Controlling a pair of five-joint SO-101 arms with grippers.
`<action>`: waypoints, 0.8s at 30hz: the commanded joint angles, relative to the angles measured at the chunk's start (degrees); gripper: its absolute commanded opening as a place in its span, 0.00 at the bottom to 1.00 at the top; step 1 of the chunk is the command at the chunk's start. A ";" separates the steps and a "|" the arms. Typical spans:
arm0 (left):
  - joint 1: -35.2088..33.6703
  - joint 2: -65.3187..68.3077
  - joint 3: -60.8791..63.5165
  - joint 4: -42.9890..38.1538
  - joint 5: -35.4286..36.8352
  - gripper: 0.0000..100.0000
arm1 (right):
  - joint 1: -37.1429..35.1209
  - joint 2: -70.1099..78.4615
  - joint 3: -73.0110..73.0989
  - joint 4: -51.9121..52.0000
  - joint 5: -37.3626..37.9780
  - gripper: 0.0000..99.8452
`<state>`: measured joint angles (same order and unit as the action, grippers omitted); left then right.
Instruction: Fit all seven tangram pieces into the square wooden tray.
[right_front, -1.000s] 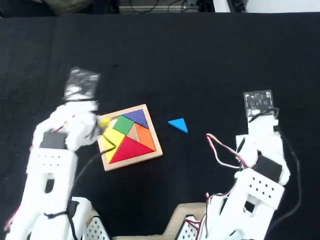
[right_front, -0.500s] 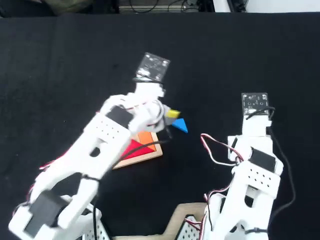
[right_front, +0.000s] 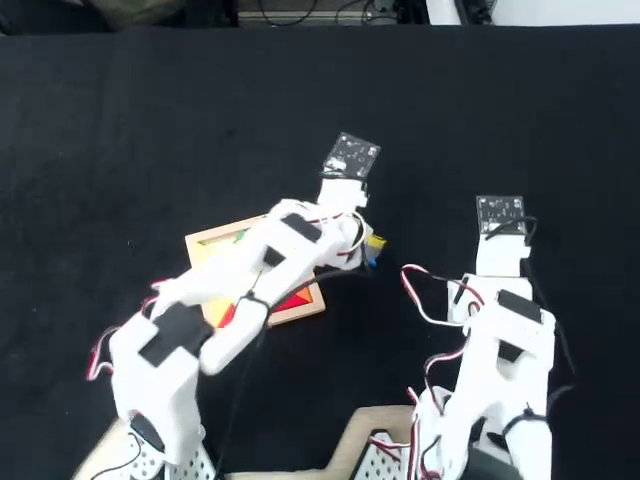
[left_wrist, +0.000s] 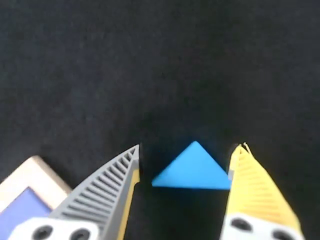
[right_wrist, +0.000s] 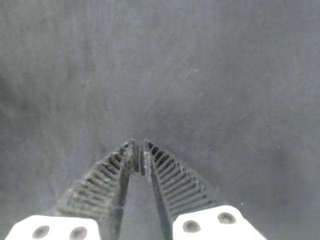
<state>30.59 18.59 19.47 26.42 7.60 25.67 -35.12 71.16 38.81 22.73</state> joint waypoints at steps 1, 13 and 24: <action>-0.92 2.11 -6.02 -0.62 -4.48 0.28 | -0.35 0.40 -2.77 -1.05 -0.09 0.01; -2.86 2.20 -6.64 1.05 -12.48 0.28 | -2.73 0.48 -2.59 -1.05 0.26 0.01; -3.82 2.11 -16.31 25.05 -20.92 0.28 | -2.81 0.57 -2.59 -1.05 0.26 0.01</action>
<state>27.78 21.49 8.66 44.00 -10.15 23.65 -34.77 71.16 38.64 22.81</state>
